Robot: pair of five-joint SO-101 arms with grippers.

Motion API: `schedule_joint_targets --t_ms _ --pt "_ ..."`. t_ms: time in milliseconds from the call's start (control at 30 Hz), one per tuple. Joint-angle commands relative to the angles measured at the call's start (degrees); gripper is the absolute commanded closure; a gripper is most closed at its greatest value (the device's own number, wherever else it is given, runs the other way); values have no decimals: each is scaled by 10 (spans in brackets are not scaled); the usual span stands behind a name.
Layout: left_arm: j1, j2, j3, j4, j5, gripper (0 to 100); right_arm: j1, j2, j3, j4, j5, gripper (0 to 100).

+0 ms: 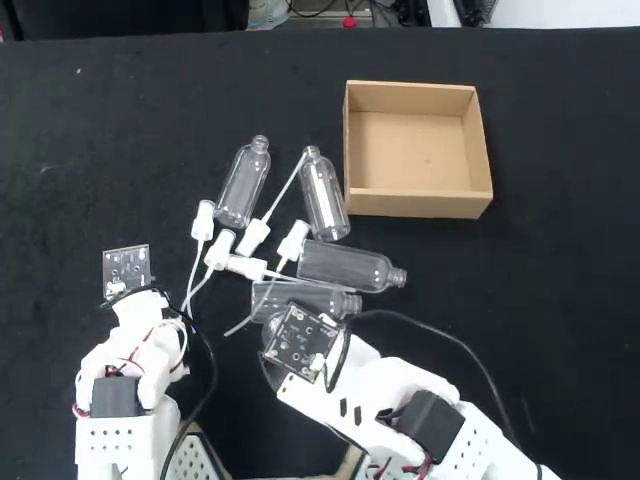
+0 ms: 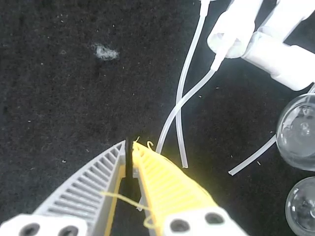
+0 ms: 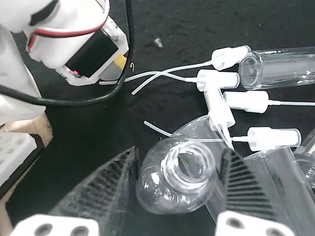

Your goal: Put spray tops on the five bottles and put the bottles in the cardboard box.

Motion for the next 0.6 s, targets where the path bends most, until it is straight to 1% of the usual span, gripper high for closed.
schedule_joint_targets --t_ms 0,267,567 --pt "4 -5 11 4 -3 970 8 -3 -6 -2 -7 699" --pt "4 -5 11 4 -3 970 9 3 -5 -1 -8 698" --pt "4 -5 11 4 -3 970 8 138 -52 -18 -32 698"
